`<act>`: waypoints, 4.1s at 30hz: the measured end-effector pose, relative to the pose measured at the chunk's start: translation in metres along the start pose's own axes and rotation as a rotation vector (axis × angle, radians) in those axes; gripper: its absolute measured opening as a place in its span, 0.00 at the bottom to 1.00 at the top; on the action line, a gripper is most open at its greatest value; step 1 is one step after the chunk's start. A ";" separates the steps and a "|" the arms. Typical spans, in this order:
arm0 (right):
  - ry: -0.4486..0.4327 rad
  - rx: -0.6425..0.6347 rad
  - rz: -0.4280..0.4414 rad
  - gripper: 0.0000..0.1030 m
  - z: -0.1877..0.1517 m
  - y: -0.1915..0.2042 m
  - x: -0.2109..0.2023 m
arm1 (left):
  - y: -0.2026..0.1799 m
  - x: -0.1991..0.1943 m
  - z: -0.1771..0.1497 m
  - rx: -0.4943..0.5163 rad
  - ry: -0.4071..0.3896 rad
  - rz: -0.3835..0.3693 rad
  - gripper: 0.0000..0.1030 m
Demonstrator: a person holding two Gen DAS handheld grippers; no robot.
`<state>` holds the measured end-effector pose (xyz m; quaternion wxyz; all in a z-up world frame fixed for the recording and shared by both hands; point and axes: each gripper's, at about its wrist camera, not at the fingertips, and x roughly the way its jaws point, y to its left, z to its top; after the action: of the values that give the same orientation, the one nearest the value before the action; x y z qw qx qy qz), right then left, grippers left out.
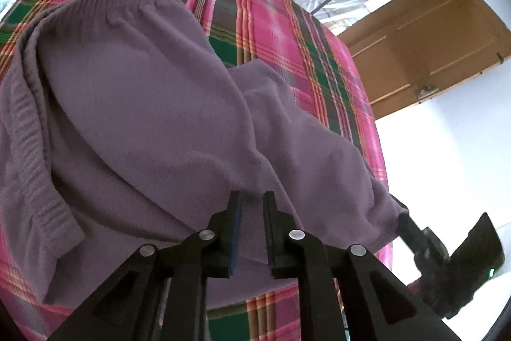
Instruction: Fold clothes
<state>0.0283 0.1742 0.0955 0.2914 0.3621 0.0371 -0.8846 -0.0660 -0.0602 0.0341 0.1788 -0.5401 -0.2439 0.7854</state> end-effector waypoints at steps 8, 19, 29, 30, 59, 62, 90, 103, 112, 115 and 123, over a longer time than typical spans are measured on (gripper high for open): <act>0.088 -0.115 0.118 0.33 -0.005 0.057 0.053 | 0.005 0.000 0.000 -0.065 0.052 0.001 0.33; 0.124 -0.231 0.128 0.04 -0.007 0.090 0.089 | 0.000 -0.001 -0.006 -0.072 0.111 -0.022 0.51; 0.036 -0.270 0.192 0.04 -0.013 0.105 0.070 | 0.003 -0.001 -0.013 -0.140 0.172 -0.051 0.56; 0.027 -0.274 0.191 0.04 -0.012 0.105 0.070 | 0.003 0.002 -0.014 -0.151 0.184 -0.049 0.56; -0.077 -0.204 0.104 0.28 -0.020 0.091 0.032 | 0.003 -0.014 -0.004 -0.208 0.002 -0.226 0.10; -0.083 -0.193 0.042 0.30 -0.024 0.083 0.025 | 0.004 -0.018 0.003 -0.209 -0.022 -0.235 0.10; -0.122 -0.031 -0.395 0.06 0.023 -0.012 0.016 | -0.002 -0.044 0.061 -0.172 -0.194 -0.254 0.09; -0.249 -0.156 -0.484 0.04 0.094 -0.011 0.003 | -0.014 -0.050 0.095 -0.152 -0.247 -0.271 0.09; -0.344 -0.312 -0.581 0.04 0.098 0.033 -0.011 | -0.014 -0.080 0.083 -0.140 -0.332 -0.286 0.09; -0.295 -0.325 -0.589 0.04 0.101 0.031 0.001 | -0.011 -0.076 0.086 -0.143 -0.330 -0.271 0.09; -0.072 -0.191 -0.452 0.04 0.125 -0.024 0.057 | -0.002 -0.036 0.118 -0.177 -0.284 -0.193 0.09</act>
<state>-0.0946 0.1313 0.1465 0.1203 0.2837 0.1902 -0.9321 -0.1635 -0.1003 0.0974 0.1689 -0.4116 -0.3854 0.8084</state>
